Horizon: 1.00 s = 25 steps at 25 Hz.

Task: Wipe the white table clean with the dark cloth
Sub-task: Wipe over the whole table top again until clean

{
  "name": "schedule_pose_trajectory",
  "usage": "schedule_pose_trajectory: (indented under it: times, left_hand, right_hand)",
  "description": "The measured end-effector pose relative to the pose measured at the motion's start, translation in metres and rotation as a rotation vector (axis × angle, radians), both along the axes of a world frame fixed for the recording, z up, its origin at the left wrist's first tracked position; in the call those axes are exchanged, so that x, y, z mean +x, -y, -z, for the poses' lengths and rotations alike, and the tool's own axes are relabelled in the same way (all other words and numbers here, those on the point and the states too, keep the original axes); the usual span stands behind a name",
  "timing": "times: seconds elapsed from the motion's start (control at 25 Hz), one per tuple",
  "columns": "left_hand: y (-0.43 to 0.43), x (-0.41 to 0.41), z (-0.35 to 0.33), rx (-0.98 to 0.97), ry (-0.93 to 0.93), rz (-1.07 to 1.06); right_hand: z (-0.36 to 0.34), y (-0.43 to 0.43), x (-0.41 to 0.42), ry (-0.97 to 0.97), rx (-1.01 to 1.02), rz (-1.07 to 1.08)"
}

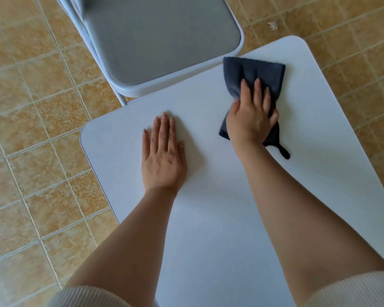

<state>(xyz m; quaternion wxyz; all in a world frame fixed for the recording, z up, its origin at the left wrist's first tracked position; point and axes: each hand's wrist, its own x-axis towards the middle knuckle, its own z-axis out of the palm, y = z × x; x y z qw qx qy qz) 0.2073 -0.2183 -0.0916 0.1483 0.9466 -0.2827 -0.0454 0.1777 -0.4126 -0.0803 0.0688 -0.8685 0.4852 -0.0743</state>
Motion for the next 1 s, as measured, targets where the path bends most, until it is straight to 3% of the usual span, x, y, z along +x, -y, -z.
schedule_pose_trajectory:
  times: [0.24, 0.56, 0.72, 0.88, 1.0]
  left_hand:
    - [-0.001, 0.000, -0.002, 0.022, -0.005, 0.002]
    - [-0.004, 0.000, -0.003, -0.019, -0.029, 0.007]
    - [-0.004, -0.001, -0.004, -0.025, -0.019, 0.021]
    - [0.008, 0.001, -0.009, -0.065, -0.023, -0.048]
    - [0.041, -0.001, -0.018, -0.087, 0.000, 0.095]
  right_hand:
    - [0.011, -0.032, 0.028, 0.068, -0.136, -0.277]
    - [0.003, -0.071, -0.068, 0.055, -0.157, -0.382]
    - [-0.001, -0.050, -0.123, -0.035, -0.185, -0.231]
    - [-0.006, -0.016, -0.085, 0.005, 0.010, 0.105]
    - [-0.003, -0.020, -0.062, 0.040, -0.025, 0.052]
